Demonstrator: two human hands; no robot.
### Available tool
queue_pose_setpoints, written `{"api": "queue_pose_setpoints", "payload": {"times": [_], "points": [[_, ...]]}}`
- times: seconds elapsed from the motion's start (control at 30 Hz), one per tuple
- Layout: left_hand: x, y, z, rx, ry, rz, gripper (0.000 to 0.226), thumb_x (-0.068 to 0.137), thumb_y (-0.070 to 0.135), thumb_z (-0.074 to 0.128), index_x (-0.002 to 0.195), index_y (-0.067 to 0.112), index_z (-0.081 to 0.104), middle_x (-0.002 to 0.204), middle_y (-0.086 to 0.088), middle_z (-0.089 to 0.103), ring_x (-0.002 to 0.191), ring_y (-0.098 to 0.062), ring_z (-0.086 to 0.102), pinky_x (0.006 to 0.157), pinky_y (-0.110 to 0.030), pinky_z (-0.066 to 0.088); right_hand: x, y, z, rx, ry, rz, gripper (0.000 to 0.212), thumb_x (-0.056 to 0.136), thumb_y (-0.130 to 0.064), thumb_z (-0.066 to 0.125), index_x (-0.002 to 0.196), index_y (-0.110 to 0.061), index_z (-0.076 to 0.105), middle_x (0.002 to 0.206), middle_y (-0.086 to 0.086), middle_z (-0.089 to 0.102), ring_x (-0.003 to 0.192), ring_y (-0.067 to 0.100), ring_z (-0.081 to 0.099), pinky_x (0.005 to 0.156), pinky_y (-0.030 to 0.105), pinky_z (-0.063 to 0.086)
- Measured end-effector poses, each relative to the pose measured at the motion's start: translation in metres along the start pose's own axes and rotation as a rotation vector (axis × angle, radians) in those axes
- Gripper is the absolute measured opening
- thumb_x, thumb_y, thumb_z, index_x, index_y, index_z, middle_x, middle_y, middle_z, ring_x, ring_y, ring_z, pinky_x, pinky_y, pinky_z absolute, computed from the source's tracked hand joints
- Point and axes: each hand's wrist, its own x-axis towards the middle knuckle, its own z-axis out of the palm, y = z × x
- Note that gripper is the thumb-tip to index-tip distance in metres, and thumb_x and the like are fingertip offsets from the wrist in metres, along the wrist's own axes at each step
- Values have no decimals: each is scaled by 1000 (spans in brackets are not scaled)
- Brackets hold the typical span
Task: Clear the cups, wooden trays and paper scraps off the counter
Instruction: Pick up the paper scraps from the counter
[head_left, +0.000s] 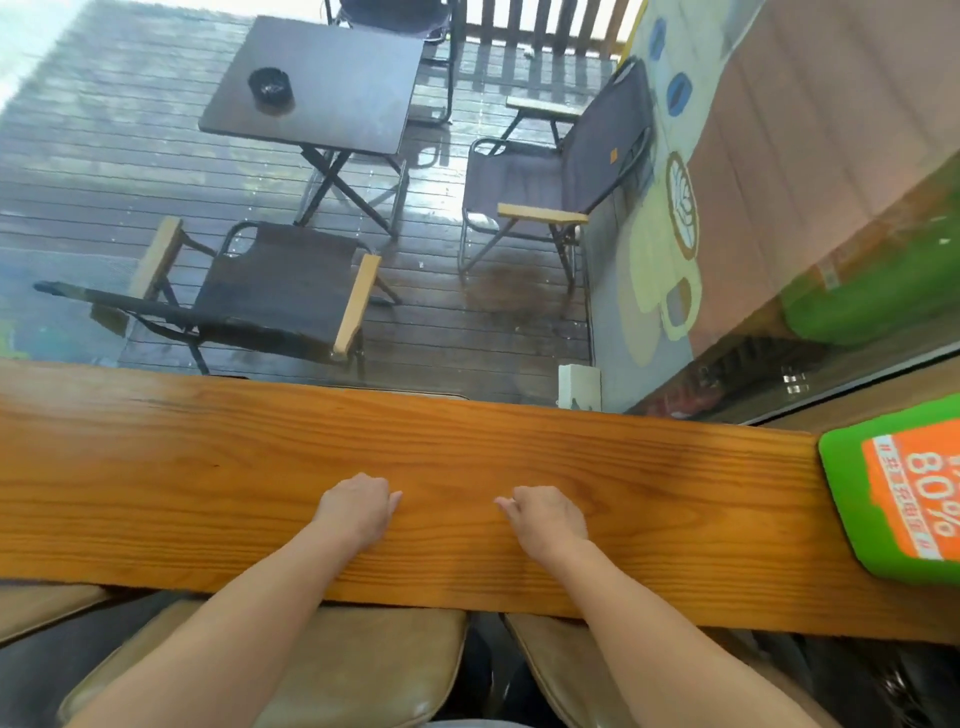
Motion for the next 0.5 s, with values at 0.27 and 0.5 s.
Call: {"api": "queue_pose_setpoints", "payload": {"times": [0.27,0.5], "points": [[-5,115,-26,229,-221,209,21,94,6,46,111,14,56,104,-4,57,90,-24,57,70,-32,47,-67,90,-23,347,138,222,28,101,-29,42,74,-19,40,75,3,49,62,20,44,51,33,32],[-58,265,-21,305,-79,442,20,93,6,41,99,17,56,92,-3,58,81,-26,58,61,-34,48,-134,212,-27,313,249,289,15,97,-19,45,95,-13,59,97,11,63,84,30,58,61,34,40]]}}
